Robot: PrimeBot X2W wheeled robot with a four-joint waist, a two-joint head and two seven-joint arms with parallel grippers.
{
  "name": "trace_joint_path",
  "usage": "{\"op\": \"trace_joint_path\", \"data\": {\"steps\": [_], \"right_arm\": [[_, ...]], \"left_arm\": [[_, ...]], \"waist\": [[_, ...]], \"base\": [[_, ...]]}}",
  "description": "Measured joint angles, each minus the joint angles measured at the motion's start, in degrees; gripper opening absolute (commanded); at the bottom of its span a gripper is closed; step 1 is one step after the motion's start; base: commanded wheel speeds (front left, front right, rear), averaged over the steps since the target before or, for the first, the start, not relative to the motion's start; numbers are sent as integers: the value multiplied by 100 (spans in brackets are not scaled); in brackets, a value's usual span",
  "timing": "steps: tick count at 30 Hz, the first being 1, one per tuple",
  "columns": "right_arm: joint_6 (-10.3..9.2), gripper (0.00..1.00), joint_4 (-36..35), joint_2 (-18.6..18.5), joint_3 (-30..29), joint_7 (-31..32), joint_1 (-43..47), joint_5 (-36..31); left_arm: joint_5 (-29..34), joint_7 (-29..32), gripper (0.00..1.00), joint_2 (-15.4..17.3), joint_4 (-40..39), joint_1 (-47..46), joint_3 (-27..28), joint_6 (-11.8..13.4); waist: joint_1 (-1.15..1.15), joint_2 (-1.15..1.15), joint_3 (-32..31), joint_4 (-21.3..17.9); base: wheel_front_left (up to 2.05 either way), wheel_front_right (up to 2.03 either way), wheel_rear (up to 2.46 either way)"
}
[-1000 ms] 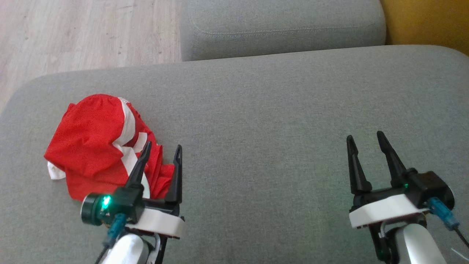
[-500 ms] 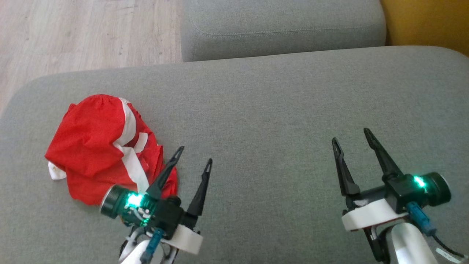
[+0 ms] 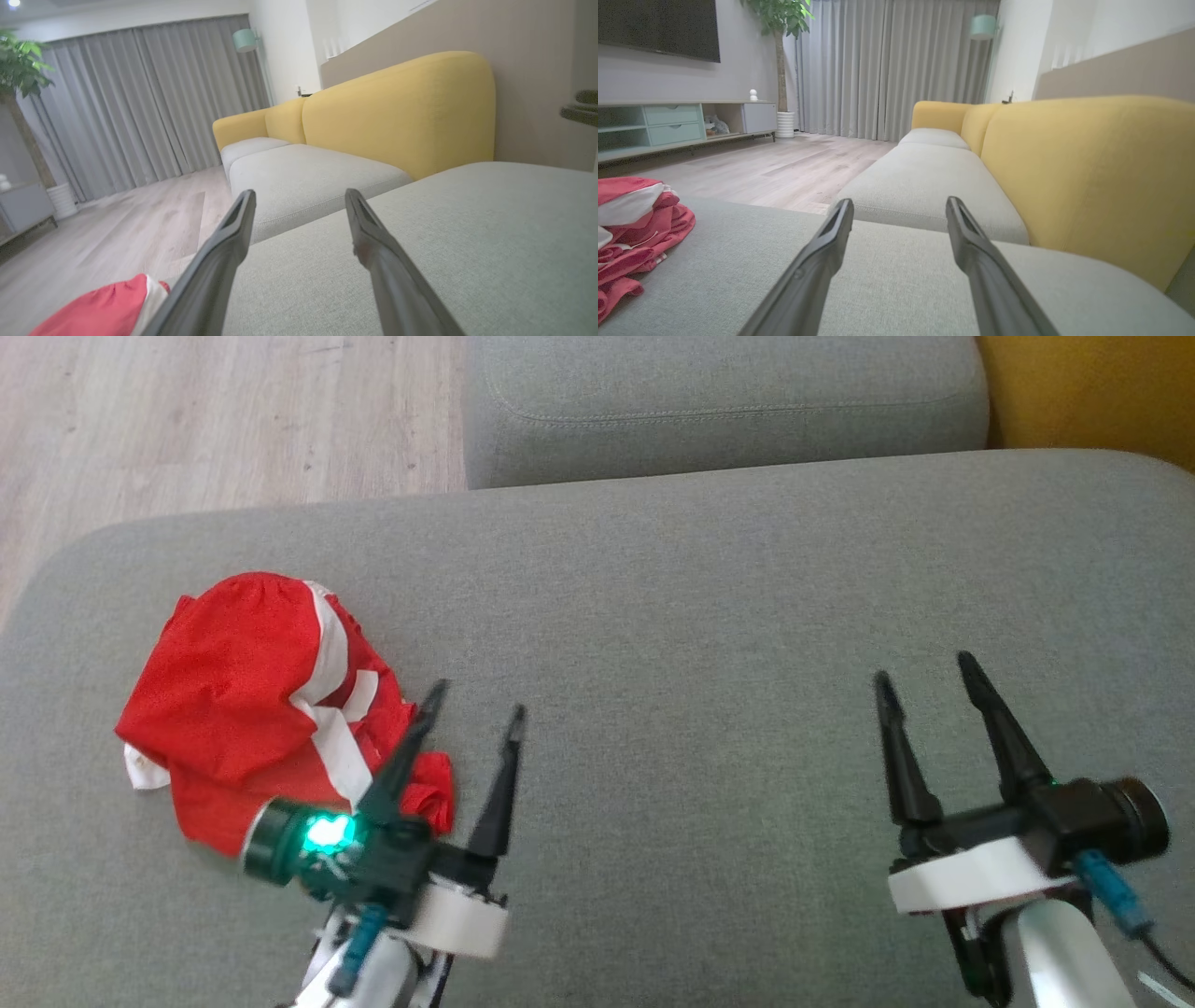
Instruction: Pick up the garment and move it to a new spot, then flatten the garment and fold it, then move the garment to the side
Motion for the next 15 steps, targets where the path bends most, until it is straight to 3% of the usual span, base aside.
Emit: {"op": "trace_joint_path", "data": {"steps": [11,15], "right_arm": [[0,100,896,0,-141,1,20,1414],[0,100,1102,0,-144,1,40,1471]], "left_arm": [[-835,0,100,-536,439,588,1135,-203],[-833,1,100,-593,598,633,1216,-335]], "waist": [[0,0,-74,-47],[0,0,-101,-48]], "base": [[0,0,0],[0,0,0]]}}
